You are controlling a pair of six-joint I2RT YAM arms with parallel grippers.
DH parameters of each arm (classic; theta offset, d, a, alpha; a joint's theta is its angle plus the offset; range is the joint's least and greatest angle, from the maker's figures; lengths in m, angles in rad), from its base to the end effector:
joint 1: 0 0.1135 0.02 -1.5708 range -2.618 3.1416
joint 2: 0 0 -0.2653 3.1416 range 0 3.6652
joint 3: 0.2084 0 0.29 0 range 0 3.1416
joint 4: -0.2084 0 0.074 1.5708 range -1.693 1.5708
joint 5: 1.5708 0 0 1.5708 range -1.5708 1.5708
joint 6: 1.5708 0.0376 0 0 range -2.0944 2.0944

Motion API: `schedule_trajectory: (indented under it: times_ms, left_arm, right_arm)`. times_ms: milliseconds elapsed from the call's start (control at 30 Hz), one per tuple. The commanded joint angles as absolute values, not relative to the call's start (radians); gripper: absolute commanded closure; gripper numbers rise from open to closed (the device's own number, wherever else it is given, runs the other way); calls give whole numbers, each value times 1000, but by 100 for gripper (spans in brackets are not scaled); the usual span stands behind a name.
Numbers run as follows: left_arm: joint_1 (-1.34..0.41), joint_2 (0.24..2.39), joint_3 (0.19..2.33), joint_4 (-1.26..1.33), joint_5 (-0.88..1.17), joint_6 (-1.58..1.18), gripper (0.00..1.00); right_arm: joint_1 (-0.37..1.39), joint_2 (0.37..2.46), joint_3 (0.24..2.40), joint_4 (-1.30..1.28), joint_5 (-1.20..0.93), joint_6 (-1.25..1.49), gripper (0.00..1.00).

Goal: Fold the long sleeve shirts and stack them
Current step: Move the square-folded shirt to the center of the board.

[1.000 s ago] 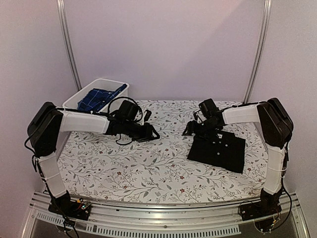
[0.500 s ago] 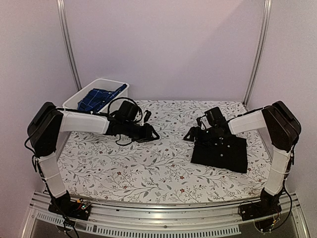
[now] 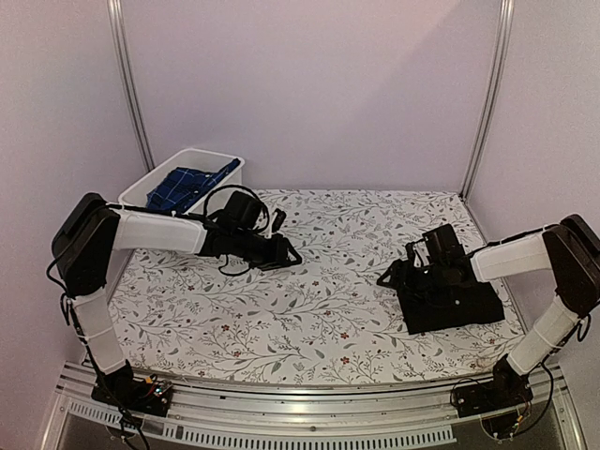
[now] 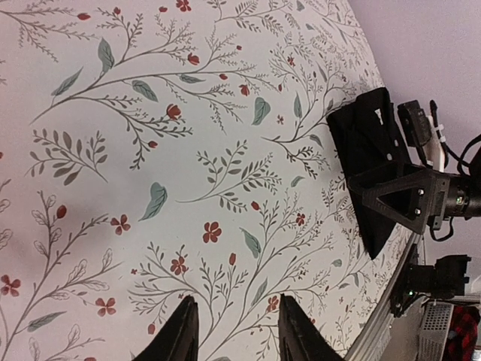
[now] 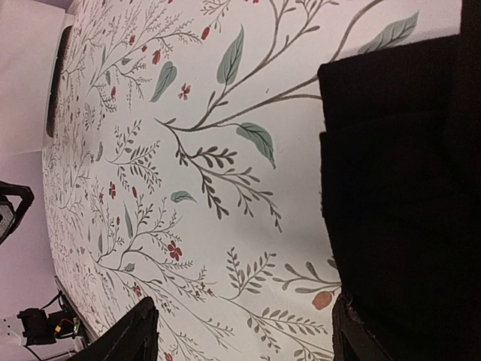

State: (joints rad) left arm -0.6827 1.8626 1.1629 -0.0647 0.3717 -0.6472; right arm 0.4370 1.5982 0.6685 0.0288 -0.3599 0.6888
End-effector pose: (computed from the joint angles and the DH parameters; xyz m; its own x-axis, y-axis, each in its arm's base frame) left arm 0.3256 -0.2823 0.1553 -0.9055 0.0122 -0.4243 0.3074 0.7080 -0.6358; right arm 0.2778 0.1444 0.1016 -0.9260 0.2241 -0.3039 -0.0073 0.7941 0.6078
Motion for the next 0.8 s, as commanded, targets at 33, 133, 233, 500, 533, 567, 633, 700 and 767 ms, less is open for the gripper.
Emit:
schedule_trajectory:
  times_ms: [33, 133, 233, 500, 533, 567, 633, 700, 767]
  left_arm:
    - [-682, 1866, 1166, -45, 381, -651, 64]
    - [-683, 1863, 1166, -45, 380, -652, 64]
    - [-683, 1861, 1163, -47, 378, -652, 64]
    - [-683, 1838, 1157, -60, 363, -655, 64]
    - [-683, 1834, 1157, -63, 360, -655, 64]
    - [-682, 1831, 1157, -66, 357, -655, 64]
    - [-682, 1822, 1155, -70, 352, -653, 64]
    - [-682, 1815, 1157, -74, 350, -655, 64]
    - [-683, 1811, 1157, -75, 346, -656, 64]
  right_arm:
    - [426, 1592, 674, -96, -316, 675, 20]
    - [424, 1603, 736, -107, -301, 653, 18]
    - [422, 1659, 820, -113, -324, 626, 18]
    - [384, 1808, 956, -113, -312, 603, 17]
    - [376, 1823, 957, -113, -310, 602, 17]
    - [370, 1834, 954, -114, -311, 601, 17]
    - [356, 1841, 940, -114, -300, 598, 17]
    - [341, 1836, 924, -111, -299, 597, 17]
    - [336, 1823, 916, -109, -295, 595, 16]
